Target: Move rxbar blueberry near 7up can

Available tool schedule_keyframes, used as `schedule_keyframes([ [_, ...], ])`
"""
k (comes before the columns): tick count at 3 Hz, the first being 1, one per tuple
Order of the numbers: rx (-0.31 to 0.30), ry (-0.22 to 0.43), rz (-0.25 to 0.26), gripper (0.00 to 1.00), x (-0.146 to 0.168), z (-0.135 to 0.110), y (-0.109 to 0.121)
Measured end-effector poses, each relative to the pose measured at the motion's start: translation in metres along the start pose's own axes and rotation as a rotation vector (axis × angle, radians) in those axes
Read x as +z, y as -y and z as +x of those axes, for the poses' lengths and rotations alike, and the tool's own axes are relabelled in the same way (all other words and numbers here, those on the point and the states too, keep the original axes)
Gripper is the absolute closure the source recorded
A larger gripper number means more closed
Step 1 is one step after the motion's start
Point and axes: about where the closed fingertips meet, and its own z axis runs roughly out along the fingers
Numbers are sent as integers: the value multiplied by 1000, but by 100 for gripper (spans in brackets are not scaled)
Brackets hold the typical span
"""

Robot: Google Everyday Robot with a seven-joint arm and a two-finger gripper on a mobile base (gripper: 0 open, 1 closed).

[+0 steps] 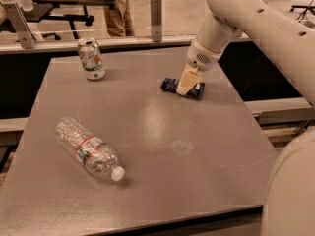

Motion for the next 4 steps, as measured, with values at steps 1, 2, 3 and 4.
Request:
schedule_keyframes([
  [1, -31, -1, 2, 100, -6, -19, 0],
  [2, -76, 34, 1, 100, -17, -63, 8],
  [3, -99, 70, -6, 100, -17, -98, 15],
  [4, -122, 128, -29, 100, -4, -146, 18],
])
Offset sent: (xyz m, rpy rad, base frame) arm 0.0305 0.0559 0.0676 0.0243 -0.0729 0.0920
